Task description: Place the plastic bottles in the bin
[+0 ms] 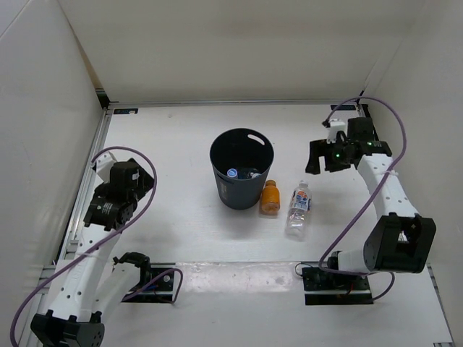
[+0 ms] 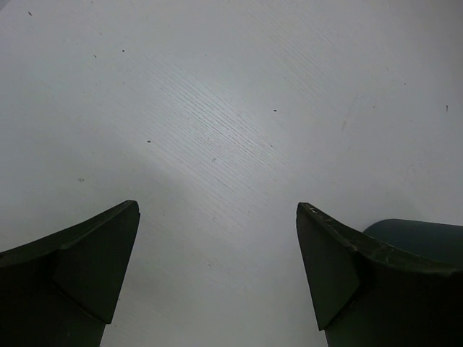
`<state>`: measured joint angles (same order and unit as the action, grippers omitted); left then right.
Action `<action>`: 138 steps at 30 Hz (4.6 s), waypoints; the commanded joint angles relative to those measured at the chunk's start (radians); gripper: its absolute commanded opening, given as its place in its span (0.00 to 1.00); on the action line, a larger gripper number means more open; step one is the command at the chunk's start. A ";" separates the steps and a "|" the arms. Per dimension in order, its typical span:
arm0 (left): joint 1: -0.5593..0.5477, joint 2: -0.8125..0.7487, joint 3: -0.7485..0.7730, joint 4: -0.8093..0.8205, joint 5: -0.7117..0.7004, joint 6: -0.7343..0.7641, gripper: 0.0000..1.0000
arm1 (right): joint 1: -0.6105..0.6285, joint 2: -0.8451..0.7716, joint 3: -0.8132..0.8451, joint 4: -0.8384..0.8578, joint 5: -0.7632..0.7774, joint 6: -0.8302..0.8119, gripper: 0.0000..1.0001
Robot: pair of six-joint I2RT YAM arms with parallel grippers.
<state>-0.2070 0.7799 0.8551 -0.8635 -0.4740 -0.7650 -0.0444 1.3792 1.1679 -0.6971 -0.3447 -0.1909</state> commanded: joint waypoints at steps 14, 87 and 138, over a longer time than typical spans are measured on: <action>0.058 0.012 -0.014 -0.025 0.057 -0.020 1.00 | 0.100 -0.049 -0.114 -0.104 -0.040 -0.067 0.90; 0.064 0.042 -0.041 -0.011 0.110 -0.057 1.00 | 0.436 -0.173 0.383 0.439 -0.290 0.164 0.34; 0.141 0.047 -0.071 -0.019 0.184 0.026 1.00 | 0.153 -0.020 0.154 -0.133 -0.140 0.369 0.90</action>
<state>-0.0788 0.8280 0.7582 -0.8890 -0.3019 -0.7609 0.0986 1.3460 1.3922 -0.6712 -0.3588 0.1562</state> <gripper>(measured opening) 0.998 0.905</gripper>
